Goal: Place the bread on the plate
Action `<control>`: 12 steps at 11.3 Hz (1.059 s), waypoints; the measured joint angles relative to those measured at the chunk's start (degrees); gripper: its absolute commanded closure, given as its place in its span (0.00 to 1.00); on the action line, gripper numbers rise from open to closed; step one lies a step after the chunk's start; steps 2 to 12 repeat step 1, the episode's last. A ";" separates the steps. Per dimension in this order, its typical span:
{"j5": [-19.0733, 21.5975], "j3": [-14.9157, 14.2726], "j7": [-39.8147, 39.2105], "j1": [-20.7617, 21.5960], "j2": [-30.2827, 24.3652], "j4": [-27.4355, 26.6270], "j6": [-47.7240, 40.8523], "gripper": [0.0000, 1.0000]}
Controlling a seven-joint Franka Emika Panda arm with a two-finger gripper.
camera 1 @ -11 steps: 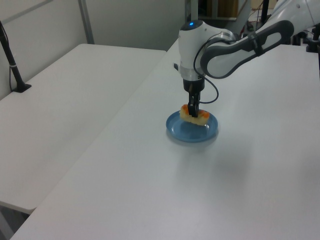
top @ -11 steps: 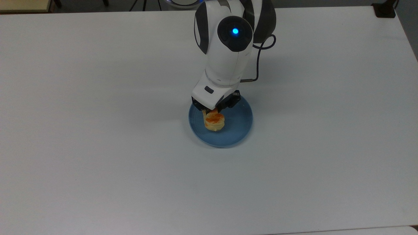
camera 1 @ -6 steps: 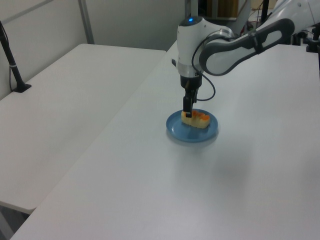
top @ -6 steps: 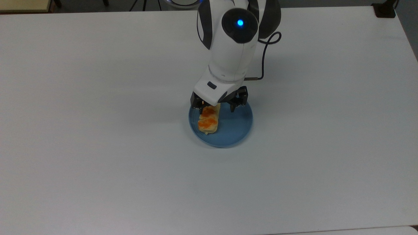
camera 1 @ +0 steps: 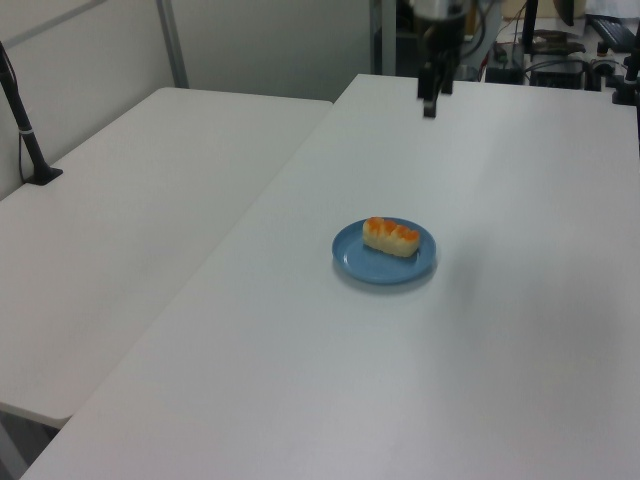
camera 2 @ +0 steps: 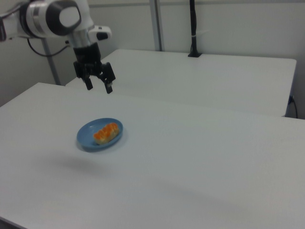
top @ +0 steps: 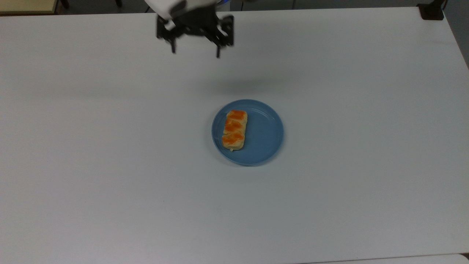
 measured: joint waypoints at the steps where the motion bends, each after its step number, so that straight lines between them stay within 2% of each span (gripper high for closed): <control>1: 0.00 0.00 -0.33 -1.71 -2.62 -0.42 -1.41 0.00; 12: 0.00 0.00 -0.33 -1.71 -2.62 -0.42 -1.41 0.00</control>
